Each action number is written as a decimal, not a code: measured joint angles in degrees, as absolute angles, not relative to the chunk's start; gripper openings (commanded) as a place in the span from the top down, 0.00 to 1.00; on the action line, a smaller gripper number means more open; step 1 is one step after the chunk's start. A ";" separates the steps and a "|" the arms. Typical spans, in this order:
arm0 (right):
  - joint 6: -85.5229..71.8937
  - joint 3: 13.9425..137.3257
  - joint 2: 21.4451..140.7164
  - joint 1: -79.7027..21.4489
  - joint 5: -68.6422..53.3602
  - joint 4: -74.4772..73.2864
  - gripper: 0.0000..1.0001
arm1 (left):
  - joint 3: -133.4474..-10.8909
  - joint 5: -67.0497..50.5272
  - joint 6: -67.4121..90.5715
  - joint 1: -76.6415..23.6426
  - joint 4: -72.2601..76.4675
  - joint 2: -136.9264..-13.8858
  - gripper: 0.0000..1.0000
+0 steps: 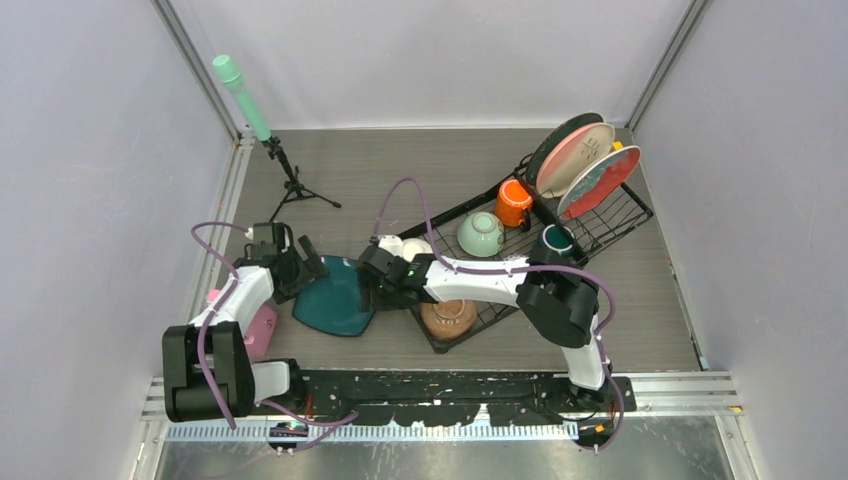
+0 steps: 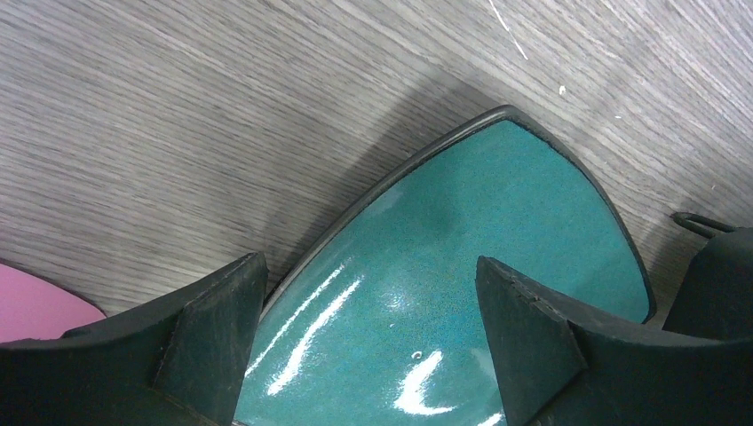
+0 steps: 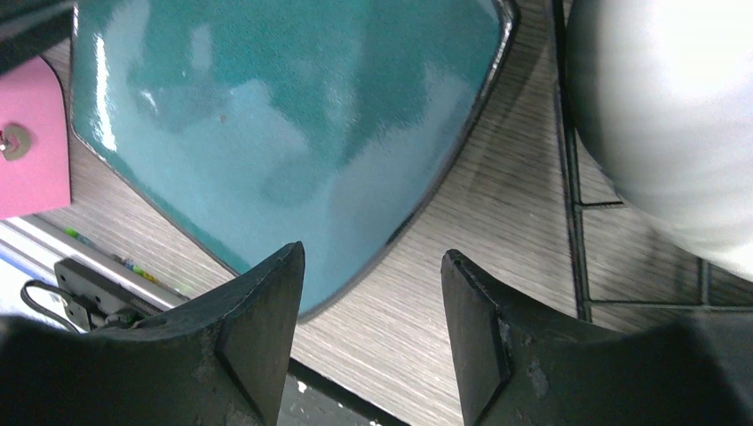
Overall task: Load the mixed dishes into the dish rack
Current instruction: Pick up the plate at the center of the board.
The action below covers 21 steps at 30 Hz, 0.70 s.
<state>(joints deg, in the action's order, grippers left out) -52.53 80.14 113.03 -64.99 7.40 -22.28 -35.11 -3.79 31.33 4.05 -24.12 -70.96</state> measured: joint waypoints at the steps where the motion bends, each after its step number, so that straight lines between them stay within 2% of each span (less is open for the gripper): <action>1: -52.97 80.16 113.38 -65.10 7.97 -21.69 0.36 | -35.00 -3.99 31.35 4.05 -24.21 -70.96 0.12; 13: -56.29 82.74 117.67 -66.50 12.78 -19.59 0.35 | -34.11 -3.79 31.75 4.27 -24.77 -70.98 0.14; 21: -54.04 85.21 120.03 -66.50 13.56 -20.64 0.41 | -33.50 -2.70 32.53 4.75 -24.95 -70.28 0.26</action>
<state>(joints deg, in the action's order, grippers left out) -54.04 85.21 120.03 -66.50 13.56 -20.64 -33.50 -2.70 32.53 4.75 -24.95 -70.28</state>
